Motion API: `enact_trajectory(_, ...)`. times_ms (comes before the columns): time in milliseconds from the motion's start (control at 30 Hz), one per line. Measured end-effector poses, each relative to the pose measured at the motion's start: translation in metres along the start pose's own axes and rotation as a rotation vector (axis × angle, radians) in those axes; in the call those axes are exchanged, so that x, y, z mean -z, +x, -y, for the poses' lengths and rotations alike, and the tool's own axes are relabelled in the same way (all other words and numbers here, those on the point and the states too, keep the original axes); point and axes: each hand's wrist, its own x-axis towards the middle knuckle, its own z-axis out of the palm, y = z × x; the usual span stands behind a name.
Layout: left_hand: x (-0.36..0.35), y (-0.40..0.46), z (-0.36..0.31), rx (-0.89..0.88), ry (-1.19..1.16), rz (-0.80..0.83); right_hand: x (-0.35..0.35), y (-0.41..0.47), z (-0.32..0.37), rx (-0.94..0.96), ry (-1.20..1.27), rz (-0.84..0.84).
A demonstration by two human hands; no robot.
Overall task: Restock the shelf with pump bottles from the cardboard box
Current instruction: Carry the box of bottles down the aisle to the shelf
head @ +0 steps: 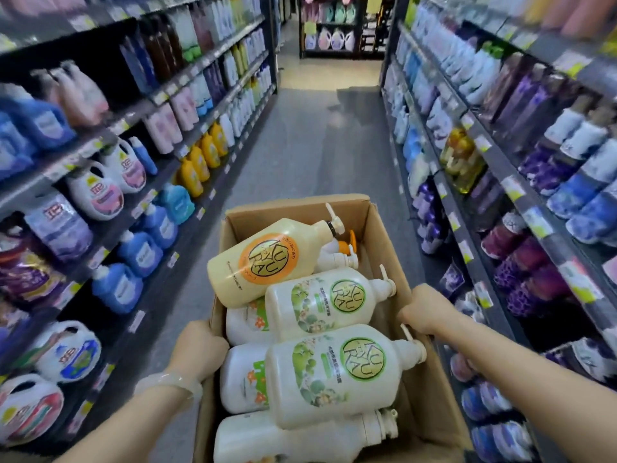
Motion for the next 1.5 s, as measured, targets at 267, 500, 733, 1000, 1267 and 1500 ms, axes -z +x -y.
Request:
enact_trajectory(267,0.019,0.235,-0.153,-0.116,0.042,0.026,0.067,0.217,0.105,-0.042,0.098,-0.043)
enact_trajectory(500,0.018,0.438,-0.294,-0.157,0.06,0.033,0.149,0.406,0.195,-0.107,0.09,-0.098)
enact_trajectory(733,-0.006,0.639,-0.431,-0.181,0.056,0.034,0.238,0.619,0.272,-0.102,0.061,-0.075)
enact_trajectory(1000,-0.026,0.861,-0.589,-0.227,0.076,0.065,0.333,0.848,0.357,-0.155,0.065,-0.1)
enact_trajectory(1267,-0.047,1.057,-0.764,-0.232,0.127,0.093,0.434,1.067,0.421,-0.185,0.066,-0.114)
enact_trajectory(1500,-0.096,1.222,-0.894,-0.175,0.07,0.099,0.52,1.272,0.458,-0.15,0.044,-0.121)
